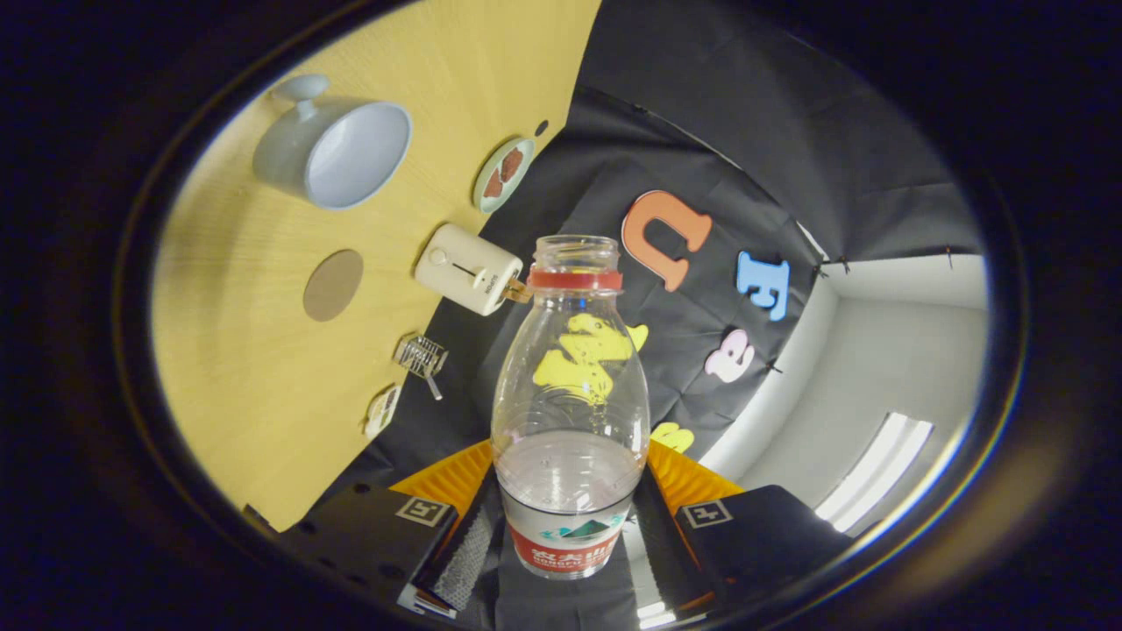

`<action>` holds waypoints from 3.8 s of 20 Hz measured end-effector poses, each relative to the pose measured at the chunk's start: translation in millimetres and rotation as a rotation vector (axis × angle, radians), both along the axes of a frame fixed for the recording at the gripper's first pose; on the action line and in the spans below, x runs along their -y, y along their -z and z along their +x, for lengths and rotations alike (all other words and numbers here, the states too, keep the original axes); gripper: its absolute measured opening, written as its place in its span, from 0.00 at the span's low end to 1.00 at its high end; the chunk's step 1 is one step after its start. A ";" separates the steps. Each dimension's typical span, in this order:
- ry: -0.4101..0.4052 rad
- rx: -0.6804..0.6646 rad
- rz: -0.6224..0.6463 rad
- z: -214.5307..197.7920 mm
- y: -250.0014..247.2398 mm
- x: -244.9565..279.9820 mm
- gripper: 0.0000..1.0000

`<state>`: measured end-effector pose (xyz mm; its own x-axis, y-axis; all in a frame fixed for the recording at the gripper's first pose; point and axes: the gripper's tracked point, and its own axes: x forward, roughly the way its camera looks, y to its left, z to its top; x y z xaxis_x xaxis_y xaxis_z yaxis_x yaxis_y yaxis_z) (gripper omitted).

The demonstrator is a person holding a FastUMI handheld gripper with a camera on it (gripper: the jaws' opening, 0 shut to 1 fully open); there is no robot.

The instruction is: Take the bottle from table, then pour the juice into the cup, finally place the bottle on the coaster

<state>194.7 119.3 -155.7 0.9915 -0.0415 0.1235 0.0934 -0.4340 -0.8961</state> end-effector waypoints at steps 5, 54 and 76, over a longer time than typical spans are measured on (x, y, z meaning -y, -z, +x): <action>-0.017 0.000 0.242 -1.6 1.3 -2.1 0.81; -0.008 -0.157 1.961 133.5 75.9 44.9 0.82; 0.049 -0.252 2.028 167.8 168.5 30.4 0.89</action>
